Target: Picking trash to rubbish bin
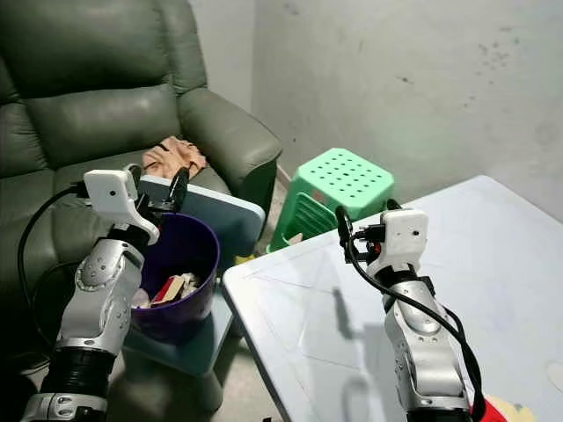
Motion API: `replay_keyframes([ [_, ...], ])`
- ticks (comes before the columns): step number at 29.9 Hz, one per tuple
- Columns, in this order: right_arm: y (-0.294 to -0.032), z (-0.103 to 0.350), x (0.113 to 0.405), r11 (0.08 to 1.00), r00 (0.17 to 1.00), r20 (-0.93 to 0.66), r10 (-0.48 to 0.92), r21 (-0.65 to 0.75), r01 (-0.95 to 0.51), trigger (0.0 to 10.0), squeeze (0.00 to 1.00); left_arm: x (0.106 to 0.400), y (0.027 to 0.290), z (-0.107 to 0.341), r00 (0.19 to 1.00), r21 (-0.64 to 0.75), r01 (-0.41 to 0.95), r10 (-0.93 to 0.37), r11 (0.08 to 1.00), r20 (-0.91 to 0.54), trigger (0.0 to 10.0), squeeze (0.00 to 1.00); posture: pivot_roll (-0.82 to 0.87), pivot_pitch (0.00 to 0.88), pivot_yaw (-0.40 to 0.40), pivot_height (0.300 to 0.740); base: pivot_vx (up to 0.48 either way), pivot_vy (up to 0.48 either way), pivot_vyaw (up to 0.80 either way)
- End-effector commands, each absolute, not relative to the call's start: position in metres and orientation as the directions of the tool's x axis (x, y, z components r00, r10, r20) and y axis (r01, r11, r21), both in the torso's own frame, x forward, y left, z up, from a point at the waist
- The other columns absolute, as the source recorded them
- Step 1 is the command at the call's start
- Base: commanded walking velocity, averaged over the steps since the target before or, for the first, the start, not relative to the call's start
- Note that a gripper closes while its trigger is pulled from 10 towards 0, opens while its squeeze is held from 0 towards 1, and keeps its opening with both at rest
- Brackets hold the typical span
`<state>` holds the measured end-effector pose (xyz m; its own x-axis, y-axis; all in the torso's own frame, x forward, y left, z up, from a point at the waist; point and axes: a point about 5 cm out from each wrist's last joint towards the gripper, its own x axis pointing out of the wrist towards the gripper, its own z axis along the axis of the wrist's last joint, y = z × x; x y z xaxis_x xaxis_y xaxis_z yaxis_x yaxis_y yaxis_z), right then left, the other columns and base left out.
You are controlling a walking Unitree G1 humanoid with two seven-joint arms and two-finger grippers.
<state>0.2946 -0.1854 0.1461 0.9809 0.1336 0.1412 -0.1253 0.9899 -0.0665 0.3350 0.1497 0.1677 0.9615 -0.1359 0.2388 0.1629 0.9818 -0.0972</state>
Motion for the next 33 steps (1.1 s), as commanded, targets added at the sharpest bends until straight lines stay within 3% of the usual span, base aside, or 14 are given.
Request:
replay_keyframes([
  [1,-0.1906,0.1435,0.2934,0.990,0.984,0.122,0.129,-0.081,-0.120,10.0,0.00,0.3359,0.1445,0.1673,0.959,-0.076,0.180,-0.158,0.981,0.235,10.0,0.00,-0.08,0.000,-0.085,0.740,0.000,0.000,-0.77],
  [10,-0.1924,0.1408,0.2902,0.985,0.984,0.099,0.146,-0.103,-0.136,10.0,0.00,0.3333,0.1410,0.1641,0.958,-0.087,0.204,-0.180,0.975,0.224,10.0,0.00,-0.09,0.000,-0.094,0.740,0.000,0.000,-0.77],
  [15,-0.1938,0.1399,0.2894,0.983,0.984,0.086,0.155,-0.115,-0.144,10.0,0.00,0.3320,0.1405,0.1623,0.959,-0.119,0.208,-0.178,0.971,0.221,10.0,0.00,-0.09,0.000,-0.101,0.740,0.000,-0.480,-0.77],
  [19,-0.1960,0.1400,0.2883,0.982,0.984,0.083,0.160,-0.116,-0.150,10.0,0.00,0.3316,0.1420,0.1613,0.965,-0.168,0.179,-0.140,0.969,0.220,10.0,0.00,-0.09,0.000,-0.108,0.740,0.000,0.000,-0.61],
  [33,-0.1998,0.1407,0.2870,0.948,0.955,0.032,0.294,-0.134,-0.287,10.0,0.00,0.3283,0.1364,0.1576,0.962,-0.166,0.211,-0.175,0.963,0.209,10.0,0.00,-0.09,0.000,-0.123,0.740,0.000,0.000,0.00],
])
